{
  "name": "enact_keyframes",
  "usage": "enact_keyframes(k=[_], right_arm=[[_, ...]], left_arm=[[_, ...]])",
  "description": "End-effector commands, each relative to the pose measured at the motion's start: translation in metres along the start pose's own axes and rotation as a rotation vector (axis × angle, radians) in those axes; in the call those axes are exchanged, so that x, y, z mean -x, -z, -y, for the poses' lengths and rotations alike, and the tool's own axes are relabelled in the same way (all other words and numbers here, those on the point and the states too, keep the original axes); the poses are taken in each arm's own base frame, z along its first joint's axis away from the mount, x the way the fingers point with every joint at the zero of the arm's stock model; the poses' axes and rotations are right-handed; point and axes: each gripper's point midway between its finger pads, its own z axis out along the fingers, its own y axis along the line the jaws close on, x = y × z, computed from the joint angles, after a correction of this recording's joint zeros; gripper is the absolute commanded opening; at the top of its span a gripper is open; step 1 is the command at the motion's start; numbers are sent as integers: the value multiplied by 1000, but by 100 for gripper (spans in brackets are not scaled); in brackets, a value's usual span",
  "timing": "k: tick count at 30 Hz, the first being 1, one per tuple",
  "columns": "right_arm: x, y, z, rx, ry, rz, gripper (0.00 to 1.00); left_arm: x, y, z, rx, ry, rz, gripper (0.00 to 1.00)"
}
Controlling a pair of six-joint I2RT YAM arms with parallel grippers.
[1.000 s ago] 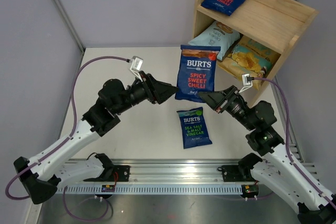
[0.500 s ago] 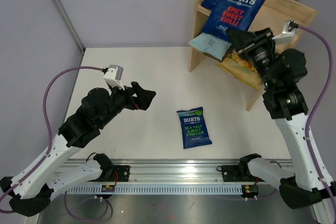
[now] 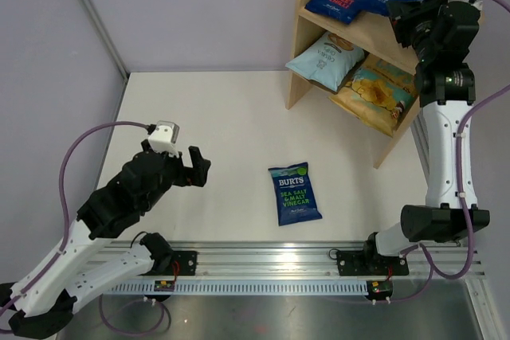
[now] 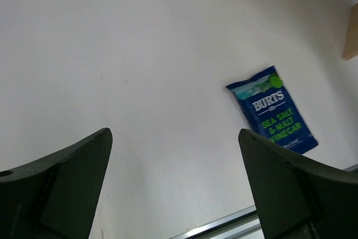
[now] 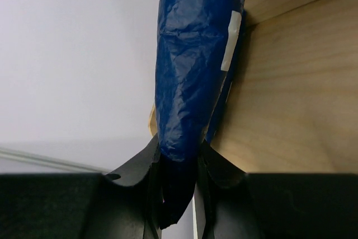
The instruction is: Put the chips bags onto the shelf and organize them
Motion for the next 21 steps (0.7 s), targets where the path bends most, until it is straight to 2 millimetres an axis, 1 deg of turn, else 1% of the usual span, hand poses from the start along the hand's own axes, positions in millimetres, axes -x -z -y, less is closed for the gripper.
enact_keyframes(k=[1,2,3,5,11,12,14,16,17,21], right_arm=[[21,0,-13,6,-43,21,10],[22,1,-16,0,-35,12,12],[19,-4,-10,-17,-23,3,13],[18,-4,-7,-31,-18,-1,16],[10,0,-1,-46,-30,-34,14],[12,4,-4,-36,-34,-27,14],[10,6,-5,-29,-58,-31,12],[9,9,-12,-4,-80,-45,11],[5,9,-14,6,-98,-71,11],[0,0,-6,-12,-148,-99,14]], left_arm=[[-14,-4,-32,150,-68,-7,99],[-17,-4,-35,164,-72,-18,99],[-20,-5,-36,170,-86,-30,99],[-23,-5,-36,165,-92,-34,99],[-23,-3,-32,129,-87,-23,99],[-23,-3,-32,127,-87,-21,99],[-24,-3,-31,119,-86,-21,99],[-25,-2,-31,115,-87,-21,99],[-25,-2,-31,116,-86,-19,99],[-26,-1,-31,111,-81,-18,99]])
